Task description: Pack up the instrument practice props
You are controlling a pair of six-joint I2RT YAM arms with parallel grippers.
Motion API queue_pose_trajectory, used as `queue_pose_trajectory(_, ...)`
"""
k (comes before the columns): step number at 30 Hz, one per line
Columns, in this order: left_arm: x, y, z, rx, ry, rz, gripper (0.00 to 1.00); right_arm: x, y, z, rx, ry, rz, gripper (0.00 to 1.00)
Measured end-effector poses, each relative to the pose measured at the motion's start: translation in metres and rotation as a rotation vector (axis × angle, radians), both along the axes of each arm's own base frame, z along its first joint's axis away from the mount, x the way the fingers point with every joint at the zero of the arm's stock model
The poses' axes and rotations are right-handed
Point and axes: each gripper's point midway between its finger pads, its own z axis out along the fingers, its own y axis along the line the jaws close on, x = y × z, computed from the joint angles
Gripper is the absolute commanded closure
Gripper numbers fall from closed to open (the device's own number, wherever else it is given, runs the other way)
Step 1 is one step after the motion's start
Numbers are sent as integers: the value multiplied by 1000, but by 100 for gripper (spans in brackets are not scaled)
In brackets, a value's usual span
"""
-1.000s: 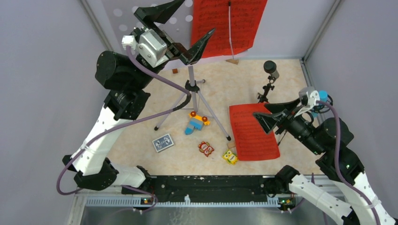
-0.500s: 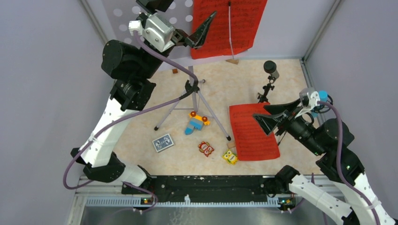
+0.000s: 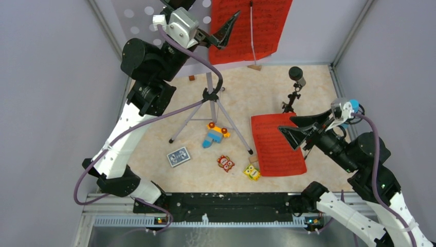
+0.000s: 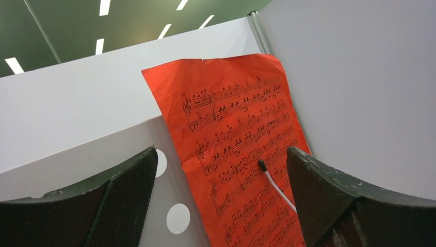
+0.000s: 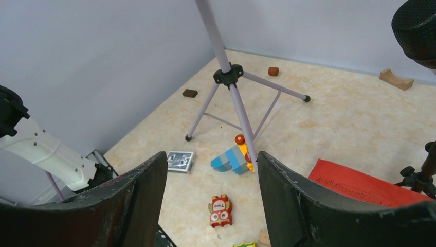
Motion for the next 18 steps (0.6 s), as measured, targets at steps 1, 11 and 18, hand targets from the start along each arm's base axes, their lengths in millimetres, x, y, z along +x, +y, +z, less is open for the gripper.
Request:
queue_pose_trajectory(1,0,0,0,1,0,-2,2,0,0,0,0,0,0,36)
queue_pose_trajectory(11,0,-4,-6,23,13,-30,2,0,0,0,2,1,-1,36)
queue_pose_trajectory(18,0,-8,-12,42,11,-46,2,-2,-3,2,8,-7,-4,36)
